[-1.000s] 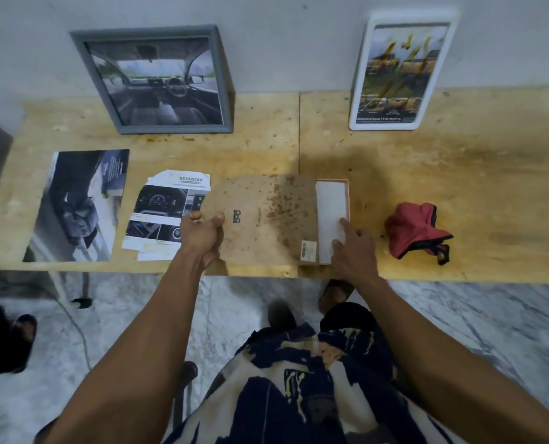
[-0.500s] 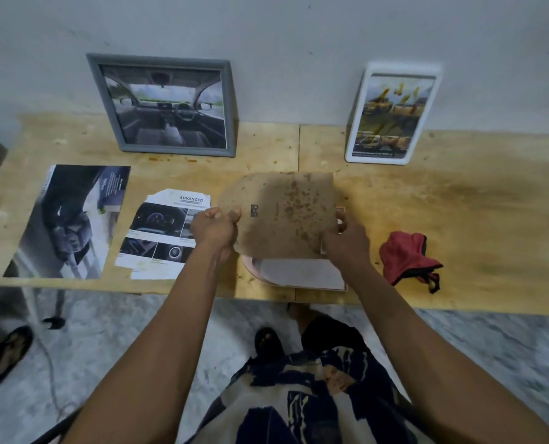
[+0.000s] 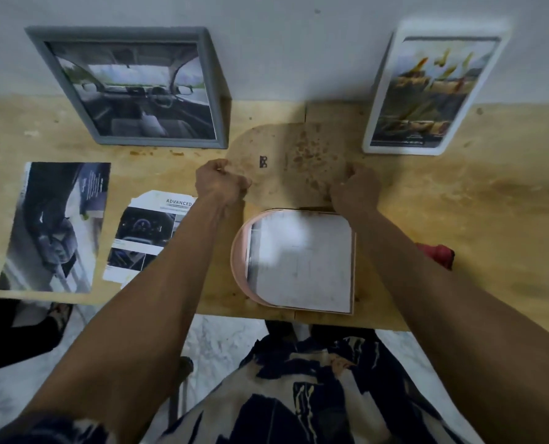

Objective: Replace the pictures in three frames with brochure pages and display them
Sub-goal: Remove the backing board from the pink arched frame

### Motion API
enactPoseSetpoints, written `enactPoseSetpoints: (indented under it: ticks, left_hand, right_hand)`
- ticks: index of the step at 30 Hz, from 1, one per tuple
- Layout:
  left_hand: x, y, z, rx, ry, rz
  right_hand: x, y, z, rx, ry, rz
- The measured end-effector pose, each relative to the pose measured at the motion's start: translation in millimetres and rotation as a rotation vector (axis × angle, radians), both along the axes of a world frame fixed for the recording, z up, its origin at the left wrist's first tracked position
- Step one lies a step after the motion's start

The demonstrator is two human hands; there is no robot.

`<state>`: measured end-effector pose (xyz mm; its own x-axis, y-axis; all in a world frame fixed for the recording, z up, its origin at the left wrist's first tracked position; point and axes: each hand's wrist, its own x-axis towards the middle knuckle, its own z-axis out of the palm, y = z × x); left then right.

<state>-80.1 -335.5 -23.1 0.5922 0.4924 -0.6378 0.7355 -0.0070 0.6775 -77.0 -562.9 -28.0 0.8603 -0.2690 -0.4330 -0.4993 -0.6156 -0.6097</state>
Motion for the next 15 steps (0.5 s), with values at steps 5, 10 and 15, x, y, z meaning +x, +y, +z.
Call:
enactPoseSetpoints:
  ticks: [5, 10, 15]
  left_hand:
    - [18.2, -2.7, -19.0, 0.047, 0.045, 0.02]
    - [25.2, -7.5, -33.5, 0.097, 0.057, 0.004]
    - [27.2, -7.9, -42.7, 0.034, 0.045, 0.039]
  right_hand:
    - [14.9, 1.4, -9.9, 0.007, 0.031, 0.063]
    - [16.7, 3.1, -17.4, -0.029, 0.052, 0.143]
    - [15.9, 0.7, -24.4, -0.074, 0.052, 0.208]
